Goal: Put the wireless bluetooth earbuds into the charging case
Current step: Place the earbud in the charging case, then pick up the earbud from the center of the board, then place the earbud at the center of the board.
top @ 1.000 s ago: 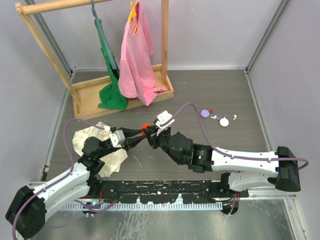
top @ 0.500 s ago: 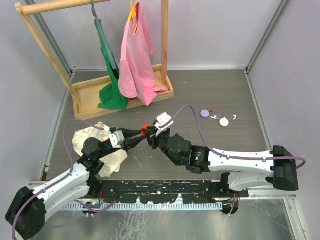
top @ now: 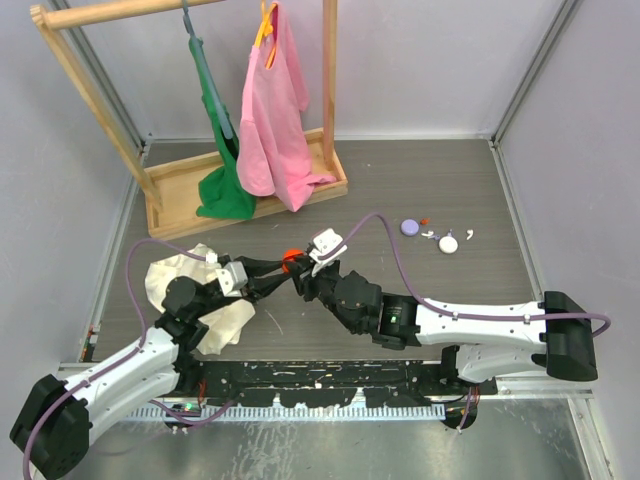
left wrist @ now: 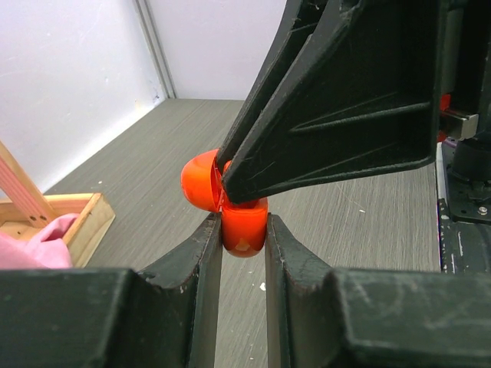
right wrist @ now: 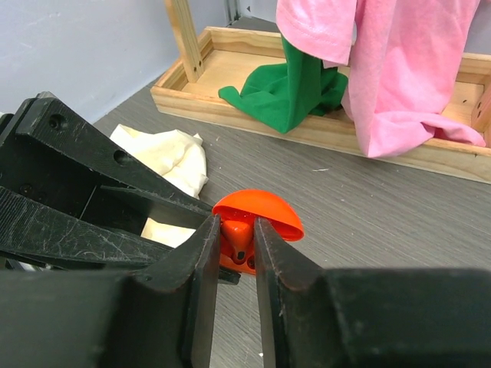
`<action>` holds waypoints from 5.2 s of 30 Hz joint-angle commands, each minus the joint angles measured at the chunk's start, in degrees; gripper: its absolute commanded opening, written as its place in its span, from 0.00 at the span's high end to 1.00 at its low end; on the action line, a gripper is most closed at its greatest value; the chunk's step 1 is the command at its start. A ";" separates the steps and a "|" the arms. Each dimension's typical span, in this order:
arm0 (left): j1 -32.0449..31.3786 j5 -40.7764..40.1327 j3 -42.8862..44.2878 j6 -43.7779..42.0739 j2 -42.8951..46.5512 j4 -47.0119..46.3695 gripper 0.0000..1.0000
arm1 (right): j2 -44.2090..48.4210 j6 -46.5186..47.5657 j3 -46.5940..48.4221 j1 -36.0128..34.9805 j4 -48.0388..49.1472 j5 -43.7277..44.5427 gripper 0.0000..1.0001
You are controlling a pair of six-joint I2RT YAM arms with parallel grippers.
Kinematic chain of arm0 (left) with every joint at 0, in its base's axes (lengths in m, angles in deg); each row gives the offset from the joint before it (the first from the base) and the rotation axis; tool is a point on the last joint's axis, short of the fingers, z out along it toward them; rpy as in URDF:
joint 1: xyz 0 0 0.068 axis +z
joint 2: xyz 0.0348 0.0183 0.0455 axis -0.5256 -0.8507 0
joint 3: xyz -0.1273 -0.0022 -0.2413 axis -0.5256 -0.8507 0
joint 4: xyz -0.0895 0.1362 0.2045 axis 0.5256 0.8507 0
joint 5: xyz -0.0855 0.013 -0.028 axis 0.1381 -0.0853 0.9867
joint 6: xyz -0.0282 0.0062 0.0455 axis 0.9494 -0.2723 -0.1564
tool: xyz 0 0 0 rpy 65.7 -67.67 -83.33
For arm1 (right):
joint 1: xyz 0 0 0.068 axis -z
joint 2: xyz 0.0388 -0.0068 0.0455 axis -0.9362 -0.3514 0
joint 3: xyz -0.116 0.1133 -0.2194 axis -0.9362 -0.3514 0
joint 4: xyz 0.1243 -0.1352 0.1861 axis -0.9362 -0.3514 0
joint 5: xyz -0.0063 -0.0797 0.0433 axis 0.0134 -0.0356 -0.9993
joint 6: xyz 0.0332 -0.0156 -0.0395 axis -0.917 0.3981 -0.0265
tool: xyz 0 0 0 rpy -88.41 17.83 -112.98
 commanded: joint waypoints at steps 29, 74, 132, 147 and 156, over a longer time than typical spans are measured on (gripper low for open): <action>-0.23 -3.29 -1.34 -0.68 2.18 -3.18 1.00 | 4.63 -3.04 15.97 9.17 -29.85 -0.46 0.28; -0.24 -2.08 -0.72 -1.04 0.99 -1.74 1.00 | -33.48 -4.54 20.00 75.41 -24.32 -37.24 0.50; -0.20 -1.22 -0.78 -0.42 2.25 -1.63 1.00 | -24.49 -5.56 18.27 73.28 -38.83 -31.34 0.78; -0.22 -1.45 -0.99 -0.33 3.53 -1.30 1.00 | -19.66 -17.36 10.79 49.74 -42.25 -26.86 0.76; -0.23 -1.32 -1.07 -0.24 3.55 -1.32 1.00 | -24.92 -21.18 8.24 41.31 -37.75 -22.85 0.74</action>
